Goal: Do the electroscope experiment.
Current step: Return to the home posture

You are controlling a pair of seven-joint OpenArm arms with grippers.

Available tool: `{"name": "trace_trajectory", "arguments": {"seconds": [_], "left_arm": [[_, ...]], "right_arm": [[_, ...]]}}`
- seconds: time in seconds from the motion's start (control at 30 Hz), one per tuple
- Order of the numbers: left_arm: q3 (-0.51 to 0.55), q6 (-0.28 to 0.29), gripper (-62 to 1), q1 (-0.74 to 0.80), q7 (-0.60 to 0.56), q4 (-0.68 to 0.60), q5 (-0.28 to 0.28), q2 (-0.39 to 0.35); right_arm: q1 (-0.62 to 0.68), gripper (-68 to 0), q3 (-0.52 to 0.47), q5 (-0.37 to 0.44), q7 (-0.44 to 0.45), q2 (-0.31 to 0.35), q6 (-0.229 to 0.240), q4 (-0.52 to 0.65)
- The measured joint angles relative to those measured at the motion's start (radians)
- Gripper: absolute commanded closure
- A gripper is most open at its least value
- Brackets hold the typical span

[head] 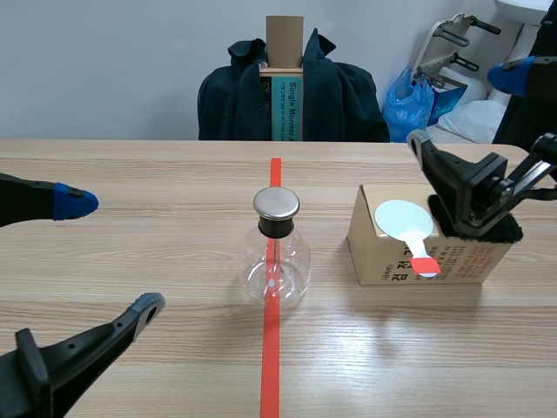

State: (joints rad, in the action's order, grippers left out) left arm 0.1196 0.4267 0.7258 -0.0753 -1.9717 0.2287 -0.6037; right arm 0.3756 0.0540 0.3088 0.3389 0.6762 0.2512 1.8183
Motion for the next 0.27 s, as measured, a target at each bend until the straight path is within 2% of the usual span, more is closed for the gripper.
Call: {"name": "trace_trajectory", "arguments": {"seconds": [0.27], "left_arm": [[0.000,0.000,-62.3,0.000,0.000,0.000,0.000,0.000]], "right_arm": [[0.000,-56.9,0.000,0.000,0.000,0.000,-0.003,0.000]]}}
